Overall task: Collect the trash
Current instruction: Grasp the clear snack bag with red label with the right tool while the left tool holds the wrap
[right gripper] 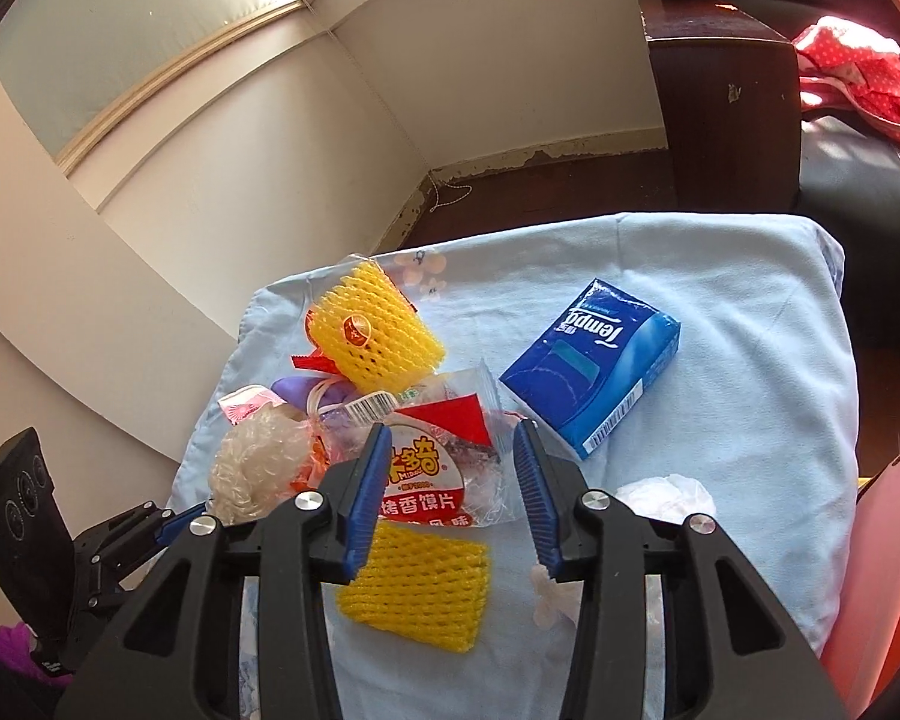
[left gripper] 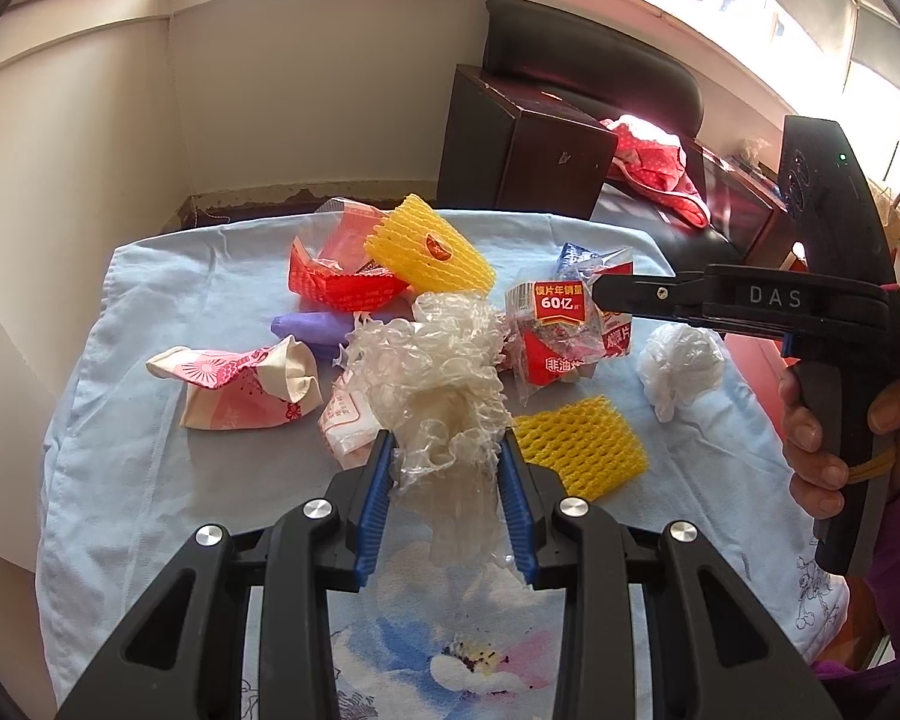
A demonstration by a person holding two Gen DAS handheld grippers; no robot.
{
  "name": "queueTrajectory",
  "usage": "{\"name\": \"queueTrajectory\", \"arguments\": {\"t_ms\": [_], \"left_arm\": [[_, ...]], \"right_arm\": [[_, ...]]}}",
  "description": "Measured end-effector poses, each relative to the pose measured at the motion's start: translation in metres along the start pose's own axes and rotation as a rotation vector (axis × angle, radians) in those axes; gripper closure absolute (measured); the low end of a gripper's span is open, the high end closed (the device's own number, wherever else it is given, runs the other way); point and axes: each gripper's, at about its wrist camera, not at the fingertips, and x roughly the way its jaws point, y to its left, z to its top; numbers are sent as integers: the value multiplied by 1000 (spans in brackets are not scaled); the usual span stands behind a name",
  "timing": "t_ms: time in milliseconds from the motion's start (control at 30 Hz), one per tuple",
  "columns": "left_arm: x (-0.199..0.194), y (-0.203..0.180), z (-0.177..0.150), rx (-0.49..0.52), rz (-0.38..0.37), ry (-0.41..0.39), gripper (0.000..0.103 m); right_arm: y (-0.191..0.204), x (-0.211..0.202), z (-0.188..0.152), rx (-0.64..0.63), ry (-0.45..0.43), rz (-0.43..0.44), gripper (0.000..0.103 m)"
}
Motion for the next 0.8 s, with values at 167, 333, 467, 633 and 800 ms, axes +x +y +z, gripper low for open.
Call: {"name": "queueTrajectory", "arguments": {"t_ms": [167,333,467,633,800], "left_arm": [[-2,-2,-1,8,3,-1,70],[-3,-3,-1,7,12,0,70],[-7,-5,-1,13,18,-9,70],[-13,-11,1,23,25,-27,70],[-23,-21,6,40,15,-61,70]], "right_arm": [[3,12,-4,-36,21,-15,60],[14,12,-12,-85,1,30,60],[21,10,-18,-118,-8,19,79],[26,-4,-29,-122,-43,7,83],[30,-34,-37,-124,-124,-43,83]]}}
